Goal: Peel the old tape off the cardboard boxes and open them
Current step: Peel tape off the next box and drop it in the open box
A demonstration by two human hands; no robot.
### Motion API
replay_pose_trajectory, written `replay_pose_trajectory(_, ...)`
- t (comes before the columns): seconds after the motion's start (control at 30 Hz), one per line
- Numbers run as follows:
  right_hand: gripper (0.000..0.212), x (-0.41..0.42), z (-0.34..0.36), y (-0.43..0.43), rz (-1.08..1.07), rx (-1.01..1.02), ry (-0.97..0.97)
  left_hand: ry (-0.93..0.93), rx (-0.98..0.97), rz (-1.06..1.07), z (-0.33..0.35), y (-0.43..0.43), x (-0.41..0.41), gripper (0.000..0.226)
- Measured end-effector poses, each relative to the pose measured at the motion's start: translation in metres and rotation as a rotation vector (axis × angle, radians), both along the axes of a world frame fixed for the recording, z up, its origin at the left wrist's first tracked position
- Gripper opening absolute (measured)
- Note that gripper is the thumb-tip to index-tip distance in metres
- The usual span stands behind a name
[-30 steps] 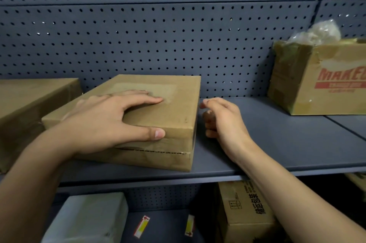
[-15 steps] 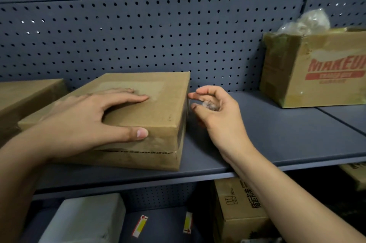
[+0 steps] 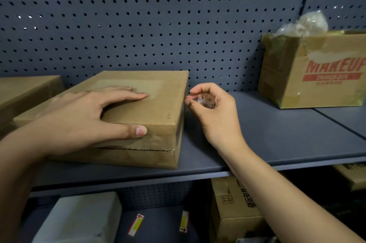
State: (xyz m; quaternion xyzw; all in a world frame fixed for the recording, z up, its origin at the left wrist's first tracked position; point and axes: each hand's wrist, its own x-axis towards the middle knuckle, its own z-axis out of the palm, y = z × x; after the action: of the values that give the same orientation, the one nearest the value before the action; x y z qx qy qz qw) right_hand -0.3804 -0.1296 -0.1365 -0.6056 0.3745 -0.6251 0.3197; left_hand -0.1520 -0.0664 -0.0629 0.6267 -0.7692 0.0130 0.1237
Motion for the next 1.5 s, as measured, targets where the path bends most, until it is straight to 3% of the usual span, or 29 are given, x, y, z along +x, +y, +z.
replay_pose_trajectory(0.5, 0.032, -0.018, -0.006, 0.029, 0.027, 0.044, 0.449, 0.033, 0.047, 0.003, 0.003, 0.002, -0.001, 0.087)
replay_pose_trajectory(0.8, 0.034, -0.036, -0.002, 0.054, 0.086, 0.086, 0.308, 0.064, 0.07, 0.04, 0.004, 0.004, -0.003, 0.086)
replay_pose_trajectory(0.93, 0.034, -0.027, -0.006, 0.06, -0.014, -0.097, 0.342, 0.095, 0.077, 0.052, 0.005, 0.004, -0.004, 0.089)
replay_pose_trajectory(1.07, 0.032, -0.031, -0.008, 0.074, -0.033, -0.274, 0.219, -0.003, 0.036, 0.131, 0.003, 0.003, -0.01, 0.098)
replay_pose_trajectory(1.23, 0.031, -0.031, -0.006, 0.083, 0.045, -0.087, 0.108, -0.038, 0.013, 0.151, 0.003, 0.003, -0.013, 0.102)
replay_pose_trajectory(1.37, 0.026, -0.023, -0.002, 0.083, 0.134, 0.037, -0.098, -0.06, 0.016, 0.16, 0.002, 0.003, -0.015, 0.106)
replay_pose_trajectory(1.5, 0.025, -0.021, 0.005, 0.084, 0.133, 0.062, -0.084, -0.047, 0.021, 0.191, 0.002, 0.002, -0.017, 0.105)
